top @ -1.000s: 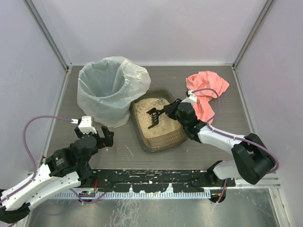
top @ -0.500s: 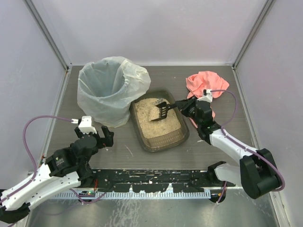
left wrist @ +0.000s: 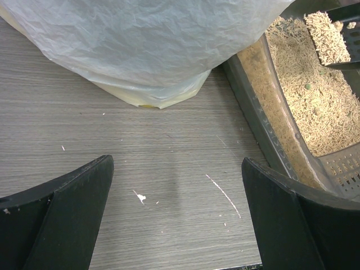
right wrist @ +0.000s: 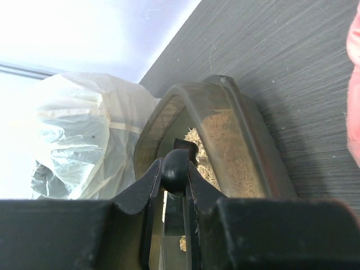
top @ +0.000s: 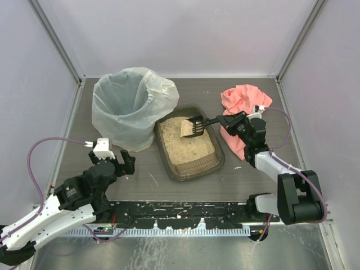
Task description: Clean the litter box
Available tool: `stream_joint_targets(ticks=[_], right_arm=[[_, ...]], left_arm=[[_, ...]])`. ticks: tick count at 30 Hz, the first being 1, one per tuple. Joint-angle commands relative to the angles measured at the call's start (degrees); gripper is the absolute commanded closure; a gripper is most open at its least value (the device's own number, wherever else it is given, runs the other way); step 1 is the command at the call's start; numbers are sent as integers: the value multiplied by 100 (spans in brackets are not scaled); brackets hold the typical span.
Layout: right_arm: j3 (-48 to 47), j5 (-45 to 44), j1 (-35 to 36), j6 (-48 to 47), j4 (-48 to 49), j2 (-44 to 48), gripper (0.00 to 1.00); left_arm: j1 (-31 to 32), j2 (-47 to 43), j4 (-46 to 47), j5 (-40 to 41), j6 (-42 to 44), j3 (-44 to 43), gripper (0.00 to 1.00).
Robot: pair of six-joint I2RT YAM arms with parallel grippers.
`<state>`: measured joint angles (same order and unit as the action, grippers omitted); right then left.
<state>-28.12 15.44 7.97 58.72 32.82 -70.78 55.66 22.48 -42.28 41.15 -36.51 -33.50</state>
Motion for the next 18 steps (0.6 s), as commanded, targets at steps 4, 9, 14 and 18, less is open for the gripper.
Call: stream_joint_targets(ticks=[4,9,14,18], right_arm=[[278,1199,-386,1214,2004,-542,99],[245,1403,-253,1192,2399,-690,99],[600,1162,-553,1507,2602,-626,99],[801,1238,-693,1814,3090,-821,99]], left_arm=[[15,-9,160,69,56,-155,2],[23,-99,142,55,-15,-112,2],[18,-78,76,67,-21,-169,2],[17,-63,202,69,27,-101,2]])
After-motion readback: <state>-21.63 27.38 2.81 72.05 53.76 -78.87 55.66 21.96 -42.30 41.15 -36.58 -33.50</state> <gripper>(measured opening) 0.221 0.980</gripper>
